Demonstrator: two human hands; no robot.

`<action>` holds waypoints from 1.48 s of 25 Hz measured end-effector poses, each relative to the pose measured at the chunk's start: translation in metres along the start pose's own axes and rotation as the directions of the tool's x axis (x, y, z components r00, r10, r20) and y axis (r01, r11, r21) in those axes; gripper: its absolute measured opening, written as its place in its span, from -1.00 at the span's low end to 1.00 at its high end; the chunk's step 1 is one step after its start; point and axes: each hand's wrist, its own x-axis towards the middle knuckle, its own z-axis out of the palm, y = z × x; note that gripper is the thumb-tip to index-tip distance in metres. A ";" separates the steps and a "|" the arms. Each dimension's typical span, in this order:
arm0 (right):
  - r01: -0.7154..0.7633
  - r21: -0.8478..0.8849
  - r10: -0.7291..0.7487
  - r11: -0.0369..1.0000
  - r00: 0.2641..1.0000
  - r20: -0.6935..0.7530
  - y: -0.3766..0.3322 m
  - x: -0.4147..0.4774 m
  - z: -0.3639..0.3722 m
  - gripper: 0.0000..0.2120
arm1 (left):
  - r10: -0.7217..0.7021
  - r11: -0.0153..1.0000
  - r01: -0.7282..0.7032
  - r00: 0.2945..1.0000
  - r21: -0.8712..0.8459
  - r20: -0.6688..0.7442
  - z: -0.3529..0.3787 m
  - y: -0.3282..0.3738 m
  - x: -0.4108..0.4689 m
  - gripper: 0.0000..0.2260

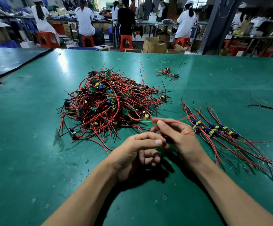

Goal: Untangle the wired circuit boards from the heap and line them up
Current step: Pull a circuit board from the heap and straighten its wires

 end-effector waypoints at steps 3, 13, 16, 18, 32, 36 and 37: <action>-0.057 0.253 0.054 0.966 0.998 0.018 -0.010 0.003 -0.006 -0.84 | -0.029 0.999 0.023 0.994 -0.049 -0.110 -0.002 0.000 0.005 -0.90; -0.263 0.109 0.219 0.959 0.926 0.308 -0.017 0.001 -0.027 -0.78 | 0.053 0.988 -0.085 0.971 -0.130 -0.232 -0.006 0.002 0.009 -0.52; -0.322 0.062 0.291 0.945 0.909 0.298 -0.014 0.000 -0.029 -0.82 | -0.010 0.974 -0.065 0.945 -0.215 -0.328 -0.010 0.003 0.011 -0.51; -0.345 0.069 0.315 0.936 0.908 0.275 -0.012 0.001 -0.029 -0.82 | -0.035 0.959 -0.070 0.933 -0.276 -0.357 -0.013 0.005 0.011 -0.60; 0.042 -0.204 -0.021 0.978 0.994 0.105 0.000 -0.008 0.007 -0.63 | 0.017 0.979 -0.069 0.966 -0.191 -0.259 -0.013 -0.003 0.014 -0.66; -0.002 -0.173 0.007 0.985 1.000 0.029 0.001 -0.007 0.010 -0.80 | 0.007 0.985 -0.058 0.954 -0.162 -0.299 -0.011 -0.002 0.017 -0.67; -0.040 -0.112 0.040 0.993 0.999 0.002 0.000 -0.005 0.009 -0.83 | 0.003 0.987 -0.055 0.945 -0.151 -0.327 -0.011 -0.001 0.018 -0.65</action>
